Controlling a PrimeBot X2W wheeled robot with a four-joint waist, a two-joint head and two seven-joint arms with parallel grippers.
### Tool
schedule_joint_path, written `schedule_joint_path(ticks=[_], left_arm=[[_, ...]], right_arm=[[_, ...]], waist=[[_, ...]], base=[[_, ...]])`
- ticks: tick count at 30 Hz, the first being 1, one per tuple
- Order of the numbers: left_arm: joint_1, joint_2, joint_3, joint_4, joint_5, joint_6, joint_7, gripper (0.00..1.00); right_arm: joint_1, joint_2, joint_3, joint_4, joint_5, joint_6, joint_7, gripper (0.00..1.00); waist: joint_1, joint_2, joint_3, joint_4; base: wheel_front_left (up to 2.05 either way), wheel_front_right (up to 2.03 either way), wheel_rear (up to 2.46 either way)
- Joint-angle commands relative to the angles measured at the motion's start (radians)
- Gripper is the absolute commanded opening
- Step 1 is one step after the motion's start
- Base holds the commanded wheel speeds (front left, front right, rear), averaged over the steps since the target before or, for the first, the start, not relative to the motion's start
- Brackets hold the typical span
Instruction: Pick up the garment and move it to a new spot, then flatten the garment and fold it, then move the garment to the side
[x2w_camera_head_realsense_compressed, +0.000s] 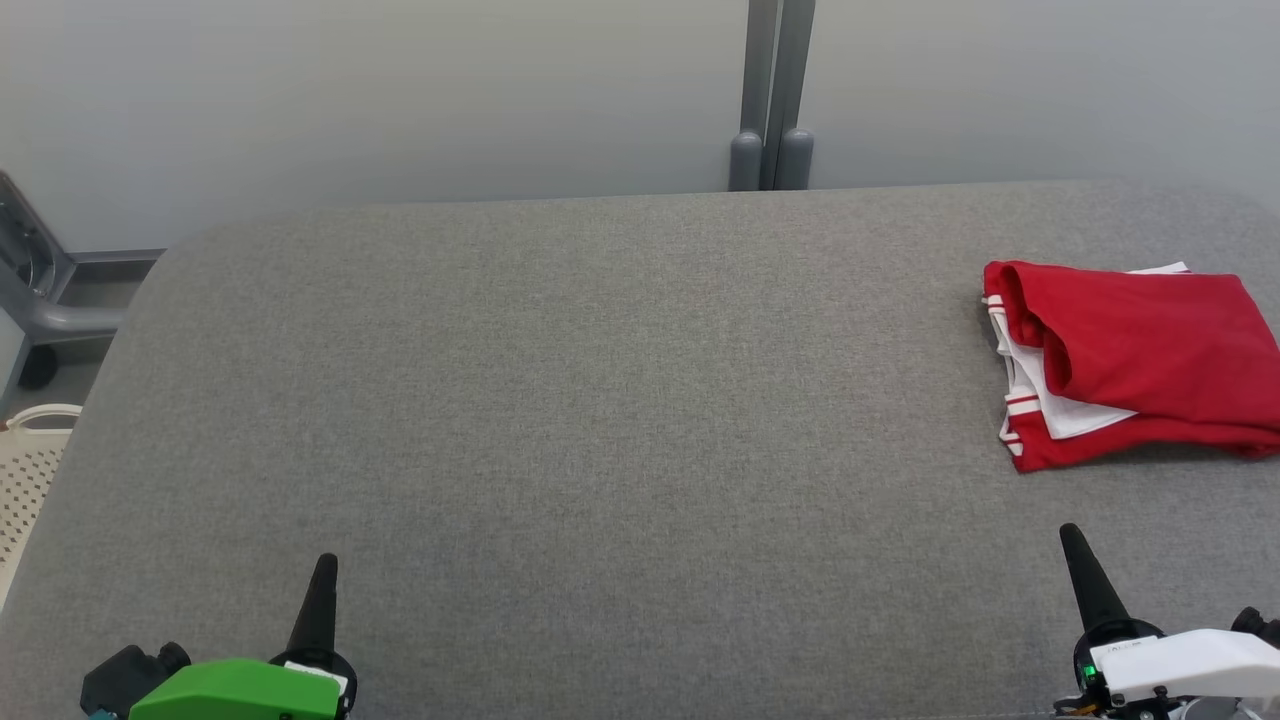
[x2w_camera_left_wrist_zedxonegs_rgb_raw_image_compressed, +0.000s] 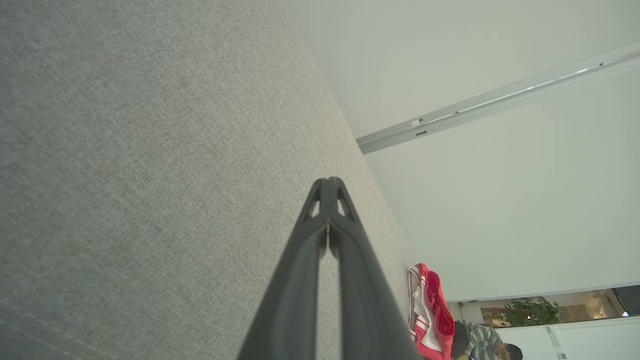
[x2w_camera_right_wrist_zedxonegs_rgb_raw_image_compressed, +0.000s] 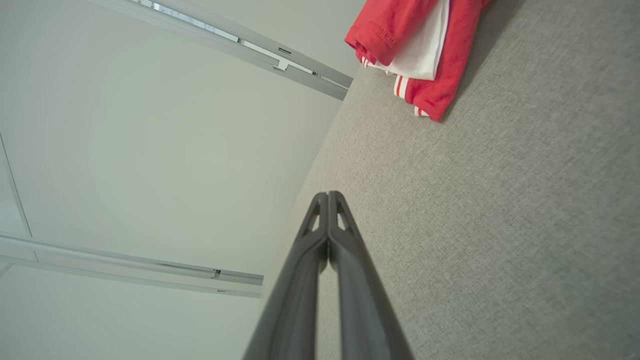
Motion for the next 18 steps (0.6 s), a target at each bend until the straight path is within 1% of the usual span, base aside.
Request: schedule_joint_path(ticks=[1,18], left_arm=[[-0.027,0.001,0.01,-0.014,-0.02,-0.008,0.003,0.0],[-0.037,-0.023,0.048,-0.03,-0.14,-0.039,0.045,0.0]], right_arm=[[0.006,-0.006,-0.004,-0.017,0.022,0.0,0.005,0.0],[0.011,-0.007,-0.017,-0.044,0.172,0.0,0.024,0.0]], waist=[[0.0,0.0,0.0,0.0],[0.0,0.0,0.009,-0.002]], base=[[0.0,0.0,0.0],[0.0,0.0,0.0]])
